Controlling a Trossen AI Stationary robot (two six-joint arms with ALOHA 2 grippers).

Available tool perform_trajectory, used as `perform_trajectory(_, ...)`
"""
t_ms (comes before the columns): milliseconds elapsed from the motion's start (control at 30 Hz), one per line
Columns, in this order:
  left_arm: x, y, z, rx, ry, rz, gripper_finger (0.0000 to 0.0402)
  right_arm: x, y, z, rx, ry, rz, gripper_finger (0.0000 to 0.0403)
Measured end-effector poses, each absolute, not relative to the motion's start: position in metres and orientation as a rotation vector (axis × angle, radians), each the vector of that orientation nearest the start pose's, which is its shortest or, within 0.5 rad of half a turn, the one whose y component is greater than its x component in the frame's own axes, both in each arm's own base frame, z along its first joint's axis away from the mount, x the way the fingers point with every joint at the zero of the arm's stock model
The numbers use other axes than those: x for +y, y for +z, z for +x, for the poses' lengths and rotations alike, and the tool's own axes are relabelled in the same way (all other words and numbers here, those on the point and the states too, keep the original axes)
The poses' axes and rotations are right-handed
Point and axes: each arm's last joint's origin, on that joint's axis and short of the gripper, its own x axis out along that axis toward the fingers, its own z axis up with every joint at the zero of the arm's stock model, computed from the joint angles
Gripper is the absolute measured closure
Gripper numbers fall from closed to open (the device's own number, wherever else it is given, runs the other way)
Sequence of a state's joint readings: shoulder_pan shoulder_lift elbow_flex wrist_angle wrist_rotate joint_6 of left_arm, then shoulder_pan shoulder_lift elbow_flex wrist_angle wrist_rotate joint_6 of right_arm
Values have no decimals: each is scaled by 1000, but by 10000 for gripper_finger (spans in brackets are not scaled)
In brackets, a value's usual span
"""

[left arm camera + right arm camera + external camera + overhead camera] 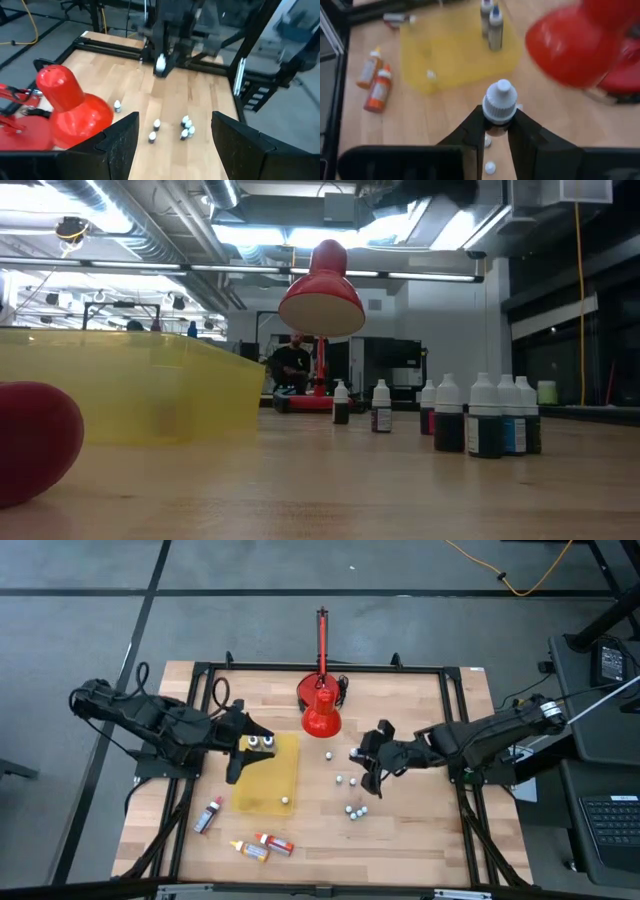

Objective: Pick & Place food coloring
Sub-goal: Put the top small red food coloring bottle into the yellow bin

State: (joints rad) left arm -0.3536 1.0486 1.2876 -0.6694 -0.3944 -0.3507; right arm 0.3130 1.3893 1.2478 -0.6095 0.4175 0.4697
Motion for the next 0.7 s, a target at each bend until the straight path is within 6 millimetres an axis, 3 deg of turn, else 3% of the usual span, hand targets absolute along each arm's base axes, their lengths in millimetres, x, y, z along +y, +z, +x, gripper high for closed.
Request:
perform_trajectory(167,-57,429,198,409,121,-148,162,82,369,294,601,-268,160,337)
perform_trajectory(300,-56,435,211,449,107,-141,162,85,391,308,564,-260,165,337)
perform_trajectory(700,-59,437,250,533,51,-38,162,99,414,377,529,-206,148,337)
